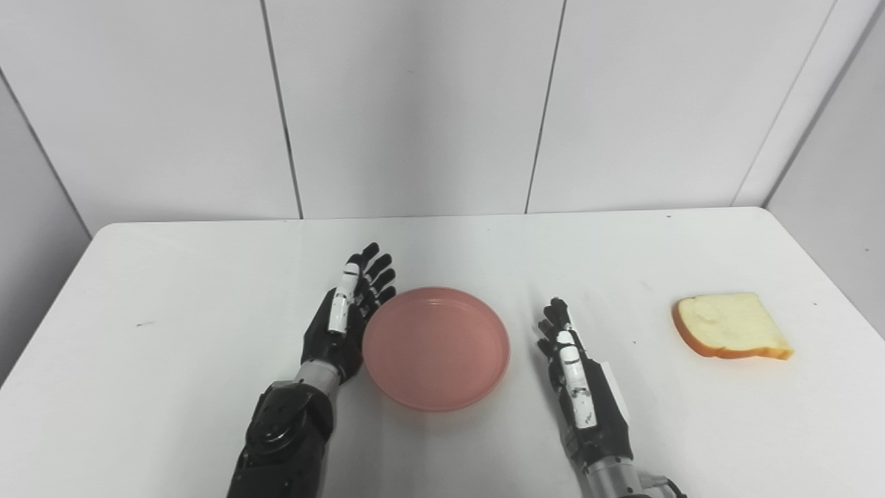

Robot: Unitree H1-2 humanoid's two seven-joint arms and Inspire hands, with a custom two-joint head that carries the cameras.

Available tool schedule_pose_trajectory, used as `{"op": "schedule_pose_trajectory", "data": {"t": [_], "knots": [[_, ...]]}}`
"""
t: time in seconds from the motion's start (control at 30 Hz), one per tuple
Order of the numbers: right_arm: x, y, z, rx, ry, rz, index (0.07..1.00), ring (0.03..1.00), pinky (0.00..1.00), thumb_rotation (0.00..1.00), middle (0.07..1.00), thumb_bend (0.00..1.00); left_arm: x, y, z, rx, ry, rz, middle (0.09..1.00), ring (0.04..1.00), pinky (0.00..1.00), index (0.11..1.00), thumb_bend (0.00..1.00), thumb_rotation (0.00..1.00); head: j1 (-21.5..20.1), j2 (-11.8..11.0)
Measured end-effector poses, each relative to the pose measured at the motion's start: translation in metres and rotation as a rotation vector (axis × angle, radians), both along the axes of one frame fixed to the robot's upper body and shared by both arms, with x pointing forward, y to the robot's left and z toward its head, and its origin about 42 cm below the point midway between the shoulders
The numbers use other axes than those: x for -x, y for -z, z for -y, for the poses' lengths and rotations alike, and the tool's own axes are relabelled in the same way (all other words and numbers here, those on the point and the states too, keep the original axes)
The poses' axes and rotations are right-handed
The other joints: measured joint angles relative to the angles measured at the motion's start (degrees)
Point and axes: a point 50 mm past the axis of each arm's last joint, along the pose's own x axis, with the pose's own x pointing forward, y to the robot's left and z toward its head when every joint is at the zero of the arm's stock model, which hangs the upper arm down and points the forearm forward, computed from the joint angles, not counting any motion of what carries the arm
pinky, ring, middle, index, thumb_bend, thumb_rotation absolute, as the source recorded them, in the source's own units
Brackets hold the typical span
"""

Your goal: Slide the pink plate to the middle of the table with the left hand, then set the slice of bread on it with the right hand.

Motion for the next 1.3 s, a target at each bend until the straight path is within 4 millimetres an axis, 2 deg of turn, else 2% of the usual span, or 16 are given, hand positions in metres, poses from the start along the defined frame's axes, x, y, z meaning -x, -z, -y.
{"op": "schedule_pose_trajectory", "data": {"t": [0.13,0.2,0.33,0.4,0.43,0.53,0.6,0.67,0.73,0.9,1.03,1.07,1.13,1.2,1.23,1.3], "knots": [[-0.001,-0.001,0.004,0.011,0.031,0.002,1.000,1.000,1.00,1.00,1.000,0.41,-0.001,0.003,-0.007,0.017,0.002,0.002,0.930,0.935,0.93,0.925,0.38,1.00,-2.21,-0.71],[-0.003,-0.003,0.006,0.041,0.050,0.009,1.000,1.000,1.00,1.00,1.000,0.41,-0.002,0.006,-0.011,0.022,-0.006,0.005,0.926,0.929,0.93,0.924,0.40,1.00,-2.56,-0.89],[-0.002,-0.006,0.016,0.120,0.084,0.018,1.000,1.000,1.00,1.00,1.000,0.40,-0.008,0.011,-0.019,0.044,-0.013,0.029,0.929,0.929,0.93,0.930,0.41,1.00,-5.01,-2.64],[-0.003,-0.007,0.026,0.182,0.109,0.023,0.992,0.990,0.98,1.00,0.999,0.48,-0.012,0.013,-0.022,0.042,-0.006,0.039,0.923,0.922,0.93,0.921,0.42,1.00,-5.81,-3.26],[-0.003,-0.008,0.033,0.214,0.126,0.027,0.986,0.978,0.96,0.99,0.994,0.54,-0.015,0.014,-0.024,0.040,-0.008,0.043,0.912,0.913,0.93,0.908,0.42,0.96,-6.25,-3.52],[-0.009,-0.016,0.050,0.256,0.163,0.051,0.986,0.971,0.95,0.94,0.995,0.63,-0.019,0.017,-0.027,0.044,-0.020,0.054,0.903,0.902,0.92,0.899,0.42,0.92,-6.78,-3.61],[-0.016,-0.029,0.060,0.270,0.176,0.092,0.993,0.972,0.96,0.93,0.998,0.71,-0.022,0.017,-0.027,0.047,-0.013,0.059,0.909,0.909,0.92,0.902,0.42,0.91,-7.30,-3.70],[-0.022,-0.047,0.066,0.303,0.168,0.149,0.999,0.973,0.96,0.97,1.000,0.74,-0.024,0.017,-0.027,0.044,-0.004,0.060,0.920,0.924,0.94,0.914,0.44,0.92,-8.62,-3.79],[-0.025,-0.068,0.072,0.352,0.145,0.184,1.000,0.974,0.96,0.95,1.000,0.72,-0.025,0.018,-0.027,0.041,0.006,0.059,0.922,0.927,0.95,0.913,0.45,0.92,-8.89,-3.79],[-0.030,-0.112,0.088,0.484,0.136,0.281,1.000,0.930,0.84,0.90,0.995,0.68,-0.027,0.019,-0.028,0.037,0.012,0.059,0.906,0.911,0.92,0.899,0.47,0.90,-10.20,-3.88],[-0.030,-0.133,0.104,0.613,0.134,0.275,0.977,0.904,0.81,0.82,0.952,0.83,-0.027,0.019,-0.028,0.037,0.010,0.060,0.895,0.899,0.90,0.892,0.46,0.92,-11.79,-3.87],[-0.030,-0.140,0.108,0.661,0.145,0.273,0.975,0.902,0.81,0.82,0.950,0.83,-0.027,0.019,-0.029,0.036,0.009,0.059,0.894,0.898,0.90,0.891,0.46,0.92,-11.79,-3.87],[-0.032,-0.154,0.117,0.739,0.155,0.289,0.967,0.898,0.80,0.76,0.945,0.87,-0.027,0.021,-0.030,0.034,0.005,0.055,0.894,0.899,0.91,0.889,0.46,0.92,-12.23,-3.79],[-0.033,-0.170,0.125,0.803,0.146,0.294,0.961,0.908,0.83,0.65,0.955,0.93,-0.029,0.022,-0.031,0.032,0.008,0.056,0.899,0.903,0.91,0.894,0.46,0.92,-12.67,-3.70],[-0.034,-0.177,0.128,0.831,0.136,0.294,0.961,0.909,0.83,0.64,0.956,0.93,-0.029,0.022,-0.031,0.031,0.010,0.057,0.898,0.903,0.91,0.894,0.46,0.92,-12.93,-3.61],[-0.037,-0.191,0.137,0.888,0.104,0.263,0.933,0.921,0.87,0.55,0.942,0.99,-0.029,0.021,-0.032,0.030,0.013,0.058,0.887,0.892,0.88,0.886,0.46,0.90,-13.20,-3.61]]}}
